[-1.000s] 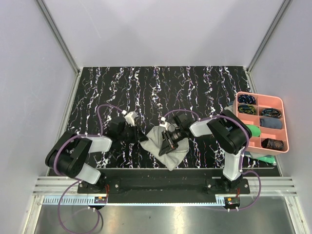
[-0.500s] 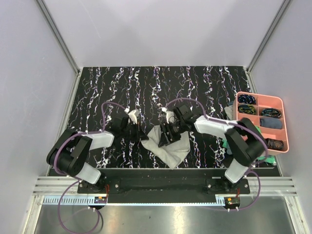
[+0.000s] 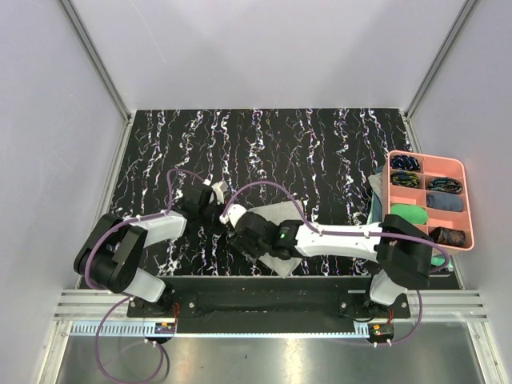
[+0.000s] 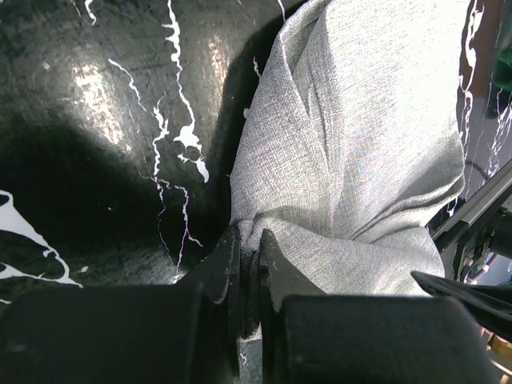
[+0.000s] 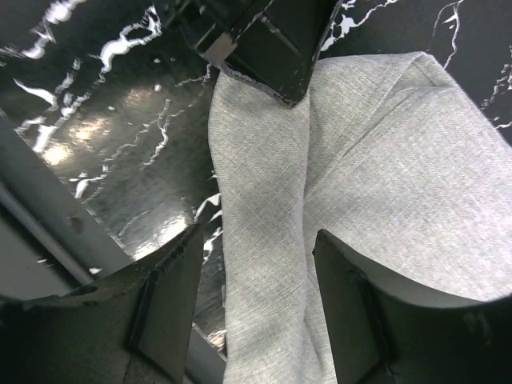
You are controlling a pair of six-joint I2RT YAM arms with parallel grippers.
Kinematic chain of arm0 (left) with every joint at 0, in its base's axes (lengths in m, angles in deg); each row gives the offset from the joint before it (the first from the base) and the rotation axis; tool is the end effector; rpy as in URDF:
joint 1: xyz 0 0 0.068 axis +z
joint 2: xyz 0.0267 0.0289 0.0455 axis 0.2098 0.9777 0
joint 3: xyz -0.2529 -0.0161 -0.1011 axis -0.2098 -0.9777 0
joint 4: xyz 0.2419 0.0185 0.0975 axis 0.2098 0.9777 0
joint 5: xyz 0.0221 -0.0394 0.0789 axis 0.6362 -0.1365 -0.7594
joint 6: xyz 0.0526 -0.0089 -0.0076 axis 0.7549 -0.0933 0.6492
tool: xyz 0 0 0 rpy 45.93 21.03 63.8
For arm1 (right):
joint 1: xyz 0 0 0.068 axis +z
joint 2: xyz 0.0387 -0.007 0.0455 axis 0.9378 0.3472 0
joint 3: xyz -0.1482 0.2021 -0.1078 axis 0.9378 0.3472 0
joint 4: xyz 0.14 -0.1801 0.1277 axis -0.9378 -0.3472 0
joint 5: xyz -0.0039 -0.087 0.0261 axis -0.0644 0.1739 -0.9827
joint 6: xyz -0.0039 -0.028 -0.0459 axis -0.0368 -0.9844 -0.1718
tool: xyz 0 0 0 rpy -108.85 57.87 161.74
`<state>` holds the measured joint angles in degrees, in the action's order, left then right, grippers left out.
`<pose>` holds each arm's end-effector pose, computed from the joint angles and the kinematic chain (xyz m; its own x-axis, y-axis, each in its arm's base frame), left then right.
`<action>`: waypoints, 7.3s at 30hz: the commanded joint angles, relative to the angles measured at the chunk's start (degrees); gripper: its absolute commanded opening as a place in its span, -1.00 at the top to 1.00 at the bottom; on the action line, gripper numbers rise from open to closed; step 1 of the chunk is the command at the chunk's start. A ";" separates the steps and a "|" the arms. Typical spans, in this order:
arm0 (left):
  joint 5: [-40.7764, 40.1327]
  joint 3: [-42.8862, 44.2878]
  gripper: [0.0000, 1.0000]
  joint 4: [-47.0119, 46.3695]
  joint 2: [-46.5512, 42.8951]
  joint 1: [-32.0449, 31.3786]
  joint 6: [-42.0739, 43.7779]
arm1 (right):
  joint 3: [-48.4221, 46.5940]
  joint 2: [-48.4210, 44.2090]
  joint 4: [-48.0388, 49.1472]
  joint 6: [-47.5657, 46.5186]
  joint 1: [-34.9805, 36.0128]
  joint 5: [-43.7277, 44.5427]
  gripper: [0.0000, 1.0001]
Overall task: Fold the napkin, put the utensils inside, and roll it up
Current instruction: Roll the napkin with the utensil
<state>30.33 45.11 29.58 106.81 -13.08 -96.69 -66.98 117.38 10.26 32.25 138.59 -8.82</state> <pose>0.2258 -0.1238 0.1357 -0.9297 -0.0802 -0.3594 0.1762 0.7601 -0.6254 0.1303 0.3150 0.2067 -0.3610 -0.6726 -0.6460 -0.8246 0.5537 -0.1157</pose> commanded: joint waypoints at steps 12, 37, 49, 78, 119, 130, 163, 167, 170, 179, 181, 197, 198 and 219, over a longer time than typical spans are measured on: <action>-0.73 1.91 1.00 3.52 -1.85 -0.12 -0.09 | 3.71 4.90 6.27 -2.69 2.81 4.13 -0.24; -3.46 -7.66 -0.52 -2.63 -21.27 4.36 -0.27 | 14.79 4.36 23.04 7.24 -17.13 -50.61 0.62; 1.65 -13.38 -0.40 -17.05 -19.18 2.43 -2.02 | 15.06 14.12 31.67 14.36 -28.20 -69.35 0.61; 0.42 -3.89 1.00 -9.85 5.53 -1.35 -0.88 | 5.30 -1.67 5.32 4.89 -28.31 -41.56 -0.22; 3.14 0.77 1.00 -4.31 6.76 -1.35 -0.70 | 1.26 1.21 0.56 -7.16 -0.26 4.29 -0.33; 3.49 1.04 1.00 -3.34 5.97 -1.35 -0.27 | 2.22 7.79 1.00 -6.12 -2.89 1.15 -0.35; -1.26 -15.40 -0.41 -13.35 -22.24 4.54 -2.11 | -2.52 17.55 -4.27 -0.31 -18.89 -49.04 0.34; -0.38 -16.11 -0.35 -15.90 -20.05 4.45 -2.29 | -3.84 19.22 -5.07 -0.84 -19.68 -50.72 0.31; 1.03 -16.37 -0.29 -18.09 -17.50 4.45 -3.07 | -4.28 20.54 -5.16 -0.93 -20.56 -51.42 0.31; 3.23 -18.83 -0.33 -23.73 -17.41 4.45 -5.98 | -5.07 23.53 -5.42 -1.10 -22.32 -52.04 0.29; 3.40 -19.35 -0.27 -23.82 -17.58 4.36 -6.15 | -5.16 23.97 -5.51 -1.28 -22.58 -52.12 0.28; -2.66 -15.58 1.00 -11.52 -10.38 4.36 -3.87 | -5.16 14.86 -6.56 -0.93 -23.73 -47.74 0.04; -2.14 -15.05 1.00 -11.34 -9.85 4.36 -3.78 | -4.90 13.27 -6.74 -0.93 -23.73 -45.56 -0.03; 1.03 -9.69 1.00 -7.73 -1.15 4.36 -1.85 | -2.26 6.83 -5.59 -8.05 -7.38 -12.40 -0.40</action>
<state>33.94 35.34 16.82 104.01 -8.77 -101.37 -69.69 122.82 3.90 24.69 130.57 -25.11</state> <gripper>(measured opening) 0.026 0.695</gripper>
